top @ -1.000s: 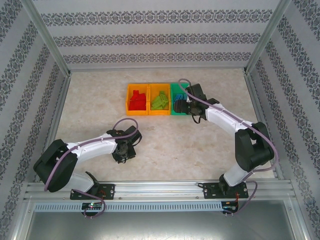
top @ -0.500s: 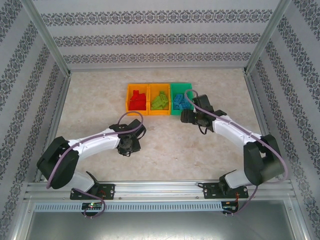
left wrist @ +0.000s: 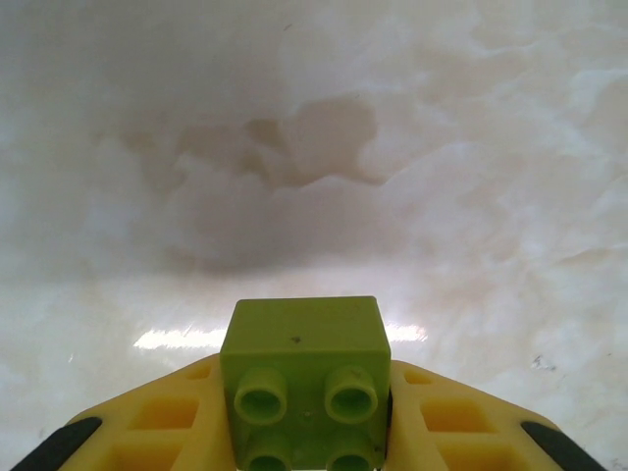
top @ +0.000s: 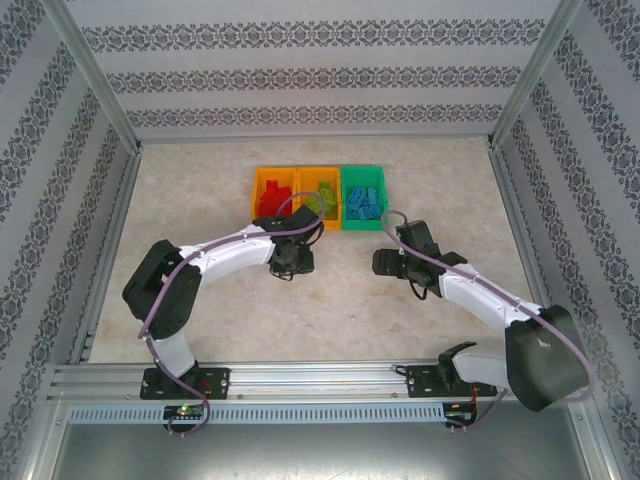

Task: Sort the legos into containers by color

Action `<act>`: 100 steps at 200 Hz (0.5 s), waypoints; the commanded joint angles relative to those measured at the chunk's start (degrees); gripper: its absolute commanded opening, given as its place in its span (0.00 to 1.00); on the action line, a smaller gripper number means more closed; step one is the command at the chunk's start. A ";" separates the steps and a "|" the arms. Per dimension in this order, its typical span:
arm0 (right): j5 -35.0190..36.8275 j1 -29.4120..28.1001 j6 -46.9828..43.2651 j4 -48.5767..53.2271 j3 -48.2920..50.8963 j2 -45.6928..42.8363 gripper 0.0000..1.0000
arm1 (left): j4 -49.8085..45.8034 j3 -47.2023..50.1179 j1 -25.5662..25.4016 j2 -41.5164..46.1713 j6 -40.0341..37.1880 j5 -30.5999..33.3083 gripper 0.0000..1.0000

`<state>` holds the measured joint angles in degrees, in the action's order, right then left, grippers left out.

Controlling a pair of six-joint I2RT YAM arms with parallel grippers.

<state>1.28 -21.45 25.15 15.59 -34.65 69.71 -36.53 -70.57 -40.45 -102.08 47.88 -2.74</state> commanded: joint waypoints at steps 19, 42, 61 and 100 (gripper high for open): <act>1.93 0.89 0.35 0.46 2.84 -4.89 0.82 | -2.68 -8.03 0.72 -3.19 -7.65 1.04 0.33; 0.68 0.97 0.94 0.16 4.24 -5.76 0.82 | -1.08 -11.51 3.20 -5.40 -9.29 -1.12 0.33; -2.38 0.97 0.63 0.04 4.47 -5.11 0.82 | -0.85 -15.04 4.72 -7.22 -10.77 -1.60 0.34; -4.92 0.71 0.89 0.56 3.89 -3.19 0.82 | -3.22 -24.29 6.58 -12.09 -14.42 -1.87 0.34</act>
<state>-1.37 -21.10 25.34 15.62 -30.89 65.71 -37.21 -90.00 -34.89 -111.77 37.63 -4.12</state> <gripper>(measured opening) 0.819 0.340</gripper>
